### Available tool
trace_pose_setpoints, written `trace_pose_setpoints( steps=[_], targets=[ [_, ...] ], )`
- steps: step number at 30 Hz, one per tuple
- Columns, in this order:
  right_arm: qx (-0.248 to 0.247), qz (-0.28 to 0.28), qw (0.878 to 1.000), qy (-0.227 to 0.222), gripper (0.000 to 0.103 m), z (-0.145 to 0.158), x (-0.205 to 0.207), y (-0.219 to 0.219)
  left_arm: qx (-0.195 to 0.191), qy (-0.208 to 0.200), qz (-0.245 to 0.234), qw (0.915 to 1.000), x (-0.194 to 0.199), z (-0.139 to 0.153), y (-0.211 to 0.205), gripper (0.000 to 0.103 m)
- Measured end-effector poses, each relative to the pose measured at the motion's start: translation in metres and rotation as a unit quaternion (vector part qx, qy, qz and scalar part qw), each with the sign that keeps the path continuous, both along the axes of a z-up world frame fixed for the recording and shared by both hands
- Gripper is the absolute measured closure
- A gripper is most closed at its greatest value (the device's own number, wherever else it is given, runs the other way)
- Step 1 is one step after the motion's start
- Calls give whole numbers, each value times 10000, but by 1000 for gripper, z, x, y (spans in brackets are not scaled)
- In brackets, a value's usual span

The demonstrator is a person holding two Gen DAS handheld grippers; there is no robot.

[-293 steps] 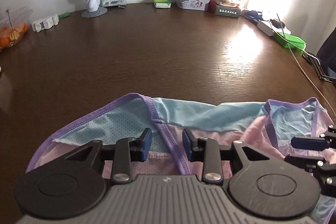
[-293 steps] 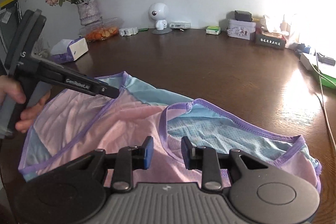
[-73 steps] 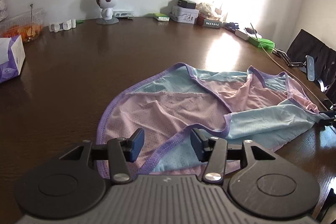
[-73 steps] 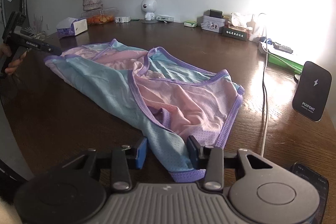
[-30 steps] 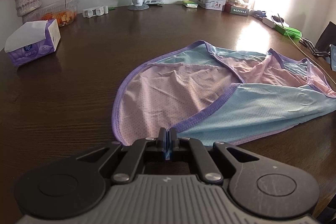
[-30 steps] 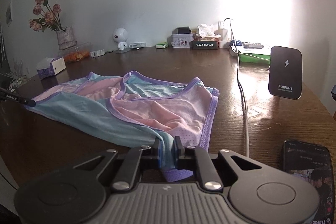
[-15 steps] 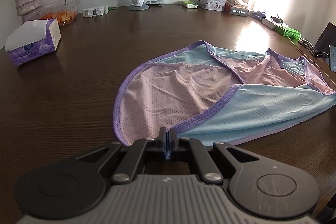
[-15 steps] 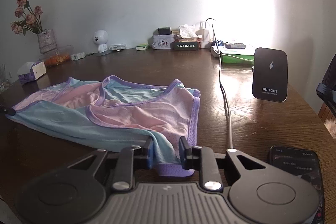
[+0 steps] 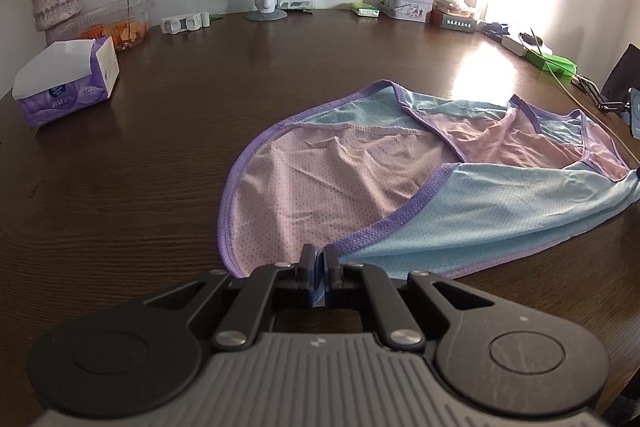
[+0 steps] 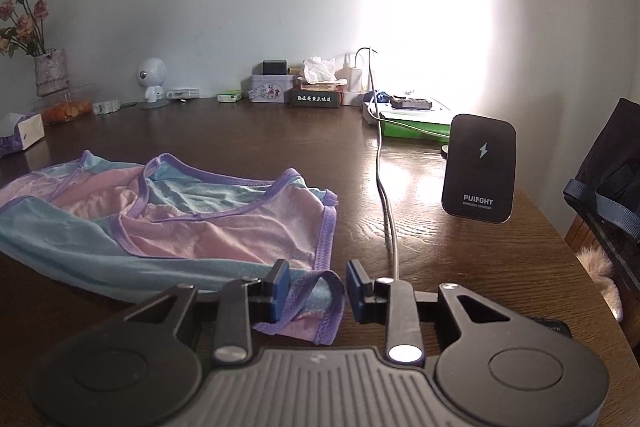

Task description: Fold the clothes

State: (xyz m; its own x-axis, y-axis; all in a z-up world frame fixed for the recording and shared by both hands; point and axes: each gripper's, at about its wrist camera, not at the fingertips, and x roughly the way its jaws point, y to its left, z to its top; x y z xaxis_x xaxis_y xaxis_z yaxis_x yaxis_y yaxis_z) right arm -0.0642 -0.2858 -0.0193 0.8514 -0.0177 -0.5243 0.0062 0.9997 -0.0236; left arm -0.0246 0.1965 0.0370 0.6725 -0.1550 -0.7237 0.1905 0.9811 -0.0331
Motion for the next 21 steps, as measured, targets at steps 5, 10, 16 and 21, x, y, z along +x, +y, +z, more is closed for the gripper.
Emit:
trace_pose_setpoints(
  steps=[5, 10, 16, 21],
  targets=[
    [204, 132, 9996, -122, 74, 5, -5, -1, -197, -186, 62, 9996, -3, 13, 1, 98],
    [260, 648, 9974, -203, 73, 8, -11, 15, -227, -292, -140, 9992, -2, 20, -11, 96],
    [209, 766, 9966, -197, 72, 8, -12, 22, -242, -324, -373, 9985, -4, 23, -27, 86],
    [198, 1001, 9946, -212, 70, 8, -15, 29, -221, -297, -569, 9977, -2, 21, -40, 79]
  ],
)
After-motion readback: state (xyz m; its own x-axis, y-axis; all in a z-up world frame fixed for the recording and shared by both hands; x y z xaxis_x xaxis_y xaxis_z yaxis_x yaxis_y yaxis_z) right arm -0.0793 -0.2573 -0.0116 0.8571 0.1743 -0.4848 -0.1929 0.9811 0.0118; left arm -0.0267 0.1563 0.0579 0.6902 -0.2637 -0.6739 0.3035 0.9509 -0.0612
